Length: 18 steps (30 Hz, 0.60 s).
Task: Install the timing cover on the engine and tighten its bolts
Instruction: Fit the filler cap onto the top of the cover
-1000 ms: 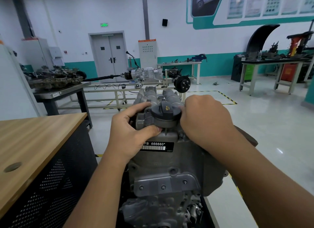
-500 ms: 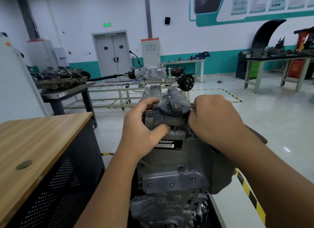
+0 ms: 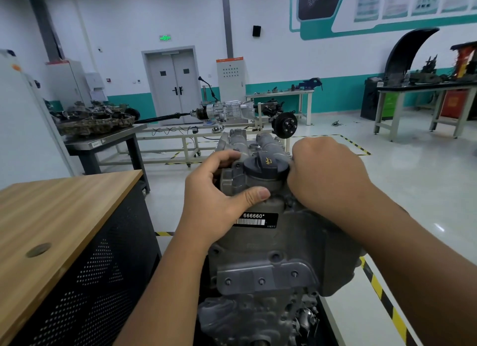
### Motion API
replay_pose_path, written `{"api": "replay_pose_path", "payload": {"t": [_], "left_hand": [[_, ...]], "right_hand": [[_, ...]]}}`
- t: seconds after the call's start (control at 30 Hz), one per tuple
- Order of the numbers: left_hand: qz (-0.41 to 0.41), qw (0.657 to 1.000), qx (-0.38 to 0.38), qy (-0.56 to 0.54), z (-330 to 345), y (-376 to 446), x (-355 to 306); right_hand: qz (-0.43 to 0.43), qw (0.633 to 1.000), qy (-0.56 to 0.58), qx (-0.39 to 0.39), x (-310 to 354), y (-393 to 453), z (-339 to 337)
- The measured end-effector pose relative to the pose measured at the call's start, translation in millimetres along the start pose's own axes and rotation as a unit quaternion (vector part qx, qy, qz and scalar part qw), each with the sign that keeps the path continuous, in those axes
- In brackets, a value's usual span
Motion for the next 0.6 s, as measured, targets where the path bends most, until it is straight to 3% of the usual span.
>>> {"api": "replay_pose_path", "payload": {"t": [0.23, 0.43, 0.6], "left_hand": [[-0.001, 1.000, -0.005, -0.007, 0, -1, -1], [0.001, 1.000, -0.008, -0.014, -1, -2, 0], [0.006, 1.000, -0.011, -0.012, 0, -2, 0]], "right_hand": [[0.000, 0.999, 0.046, 0.021, -11, 4, 1], [-0.015, 1.000, 0.005, -0.023, -3, -1, 0], [-0.015, 1.000, 0.024, -0.006, -4, 1, -2]]}}
Point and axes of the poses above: each hand's wrist, its own y-axis towards the middle knuckle, its own z-axis out of the palm, x = y × z, the point moved 4 cm from there along y, towards the middle knuckle, and after that the axes turned 5 degrees about x, right-handed, at the moved point
